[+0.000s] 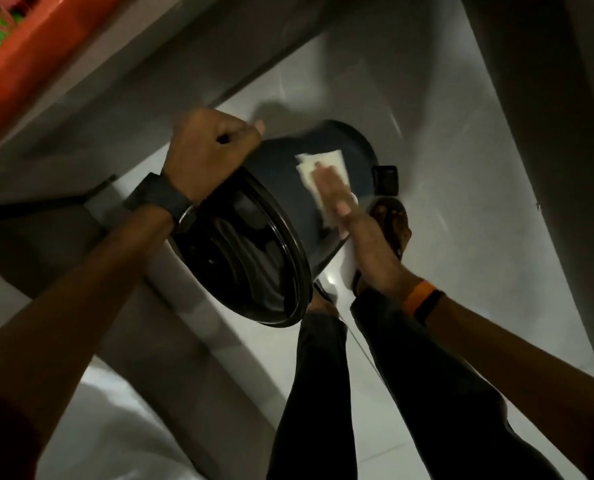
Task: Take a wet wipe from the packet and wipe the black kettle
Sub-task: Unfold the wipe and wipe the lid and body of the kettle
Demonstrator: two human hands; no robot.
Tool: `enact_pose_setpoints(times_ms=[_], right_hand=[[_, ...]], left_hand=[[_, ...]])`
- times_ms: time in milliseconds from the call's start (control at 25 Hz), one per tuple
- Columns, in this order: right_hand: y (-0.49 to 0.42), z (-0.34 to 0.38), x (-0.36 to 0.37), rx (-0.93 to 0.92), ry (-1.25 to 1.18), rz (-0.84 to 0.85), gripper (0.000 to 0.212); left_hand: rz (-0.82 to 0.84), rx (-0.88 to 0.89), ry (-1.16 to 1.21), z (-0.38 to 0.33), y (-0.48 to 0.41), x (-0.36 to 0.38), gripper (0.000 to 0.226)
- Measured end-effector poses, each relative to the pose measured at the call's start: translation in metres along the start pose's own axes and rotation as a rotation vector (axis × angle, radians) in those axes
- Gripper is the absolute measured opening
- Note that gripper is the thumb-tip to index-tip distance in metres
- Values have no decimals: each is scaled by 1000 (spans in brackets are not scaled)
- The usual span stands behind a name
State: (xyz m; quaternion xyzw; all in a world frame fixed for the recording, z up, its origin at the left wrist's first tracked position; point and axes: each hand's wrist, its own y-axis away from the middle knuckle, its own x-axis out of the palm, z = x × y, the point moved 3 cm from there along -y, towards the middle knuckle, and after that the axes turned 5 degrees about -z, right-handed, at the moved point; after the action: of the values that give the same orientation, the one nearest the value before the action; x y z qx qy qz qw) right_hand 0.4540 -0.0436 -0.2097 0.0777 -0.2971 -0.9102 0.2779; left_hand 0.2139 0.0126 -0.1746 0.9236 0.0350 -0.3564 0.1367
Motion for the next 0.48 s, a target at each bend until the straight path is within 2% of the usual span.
enact_pose_setpoints(times_ms=[80, 120, 160, 200, 280, 320, 400, 480], right_hand=[[-30, -18, -28, 200, -13, -166, 49], [-46, -25, -39, 255, -1, -213, 52], [-62, -30, -46, 290, -7, -234, 54], [-75, -32, -49, 327, -23, -242, 57], [-92, -35, -50, 410, -26, -234, 61], [-95, -37, -51, 434, -1, -216, 61], [-93, -37, -53, 425, 31, -172, 60], [-82, -30, -55, 461, -63, -162, 61]], left_hand=[[-174, -134, 121, 12, 2, -4, 49], [-287, -77, 68, 11, 10, -8, 41], [-357, 60, -3, 5, 22, -6, 32], [-347, 239, -54, -6, 39, 2, 27], [-116, 578, -170, -36, 78, 35, 27], [8, 689, -262, -47, 92, 51, 31], [128, 741, -402, -58, 103, 72, 33], [111, 632, -377, -53, 96, 69, 29]])
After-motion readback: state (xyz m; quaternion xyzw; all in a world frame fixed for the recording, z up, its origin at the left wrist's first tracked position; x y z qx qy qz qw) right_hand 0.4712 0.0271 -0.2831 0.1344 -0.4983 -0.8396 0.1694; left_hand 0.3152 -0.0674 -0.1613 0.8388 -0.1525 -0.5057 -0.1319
